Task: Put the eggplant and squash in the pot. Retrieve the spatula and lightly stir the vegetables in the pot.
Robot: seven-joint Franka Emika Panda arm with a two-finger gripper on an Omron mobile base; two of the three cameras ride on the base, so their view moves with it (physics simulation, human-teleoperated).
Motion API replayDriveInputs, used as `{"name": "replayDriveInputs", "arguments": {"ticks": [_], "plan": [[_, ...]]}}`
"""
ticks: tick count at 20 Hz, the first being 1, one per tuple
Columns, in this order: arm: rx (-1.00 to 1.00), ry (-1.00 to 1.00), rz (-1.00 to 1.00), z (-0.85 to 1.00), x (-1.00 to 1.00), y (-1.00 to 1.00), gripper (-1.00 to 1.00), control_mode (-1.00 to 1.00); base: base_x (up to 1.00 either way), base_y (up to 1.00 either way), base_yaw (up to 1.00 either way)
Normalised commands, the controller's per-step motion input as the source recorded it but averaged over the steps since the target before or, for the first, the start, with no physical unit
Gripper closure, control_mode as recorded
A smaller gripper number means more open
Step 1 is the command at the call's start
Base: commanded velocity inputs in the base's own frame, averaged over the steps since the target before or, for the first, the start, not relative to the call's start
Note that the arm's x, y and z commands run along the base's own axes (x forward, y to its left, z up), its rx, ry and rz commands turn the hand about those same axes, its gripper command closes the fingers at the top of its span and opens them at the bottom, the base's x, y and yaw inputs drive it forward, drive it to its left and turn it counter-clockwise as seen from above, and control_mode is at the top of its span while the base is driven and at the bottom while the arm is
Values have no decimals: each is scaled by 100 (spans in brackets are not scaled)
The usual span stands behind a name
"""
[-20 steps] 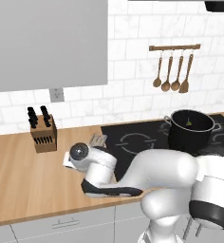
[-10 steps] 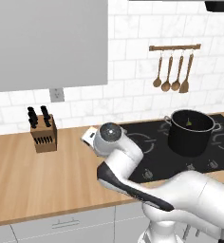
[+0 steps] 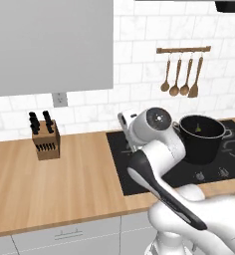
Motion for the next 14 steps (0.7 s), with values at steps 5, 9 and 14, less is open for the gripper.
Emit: {"name": "replayDriveInputs", "arguments": {"ticks": [5, 9, 14], "plan": [[37, 0, -40, 100, -11, -61, 100, -100, 0, 0, 0], [38, 0, -39, 100, -12, -64, 100, -100, 0, 0, 0], [37, 0, -40, 97, -8, -57, 100, -100, 0, 0, 0]]}}
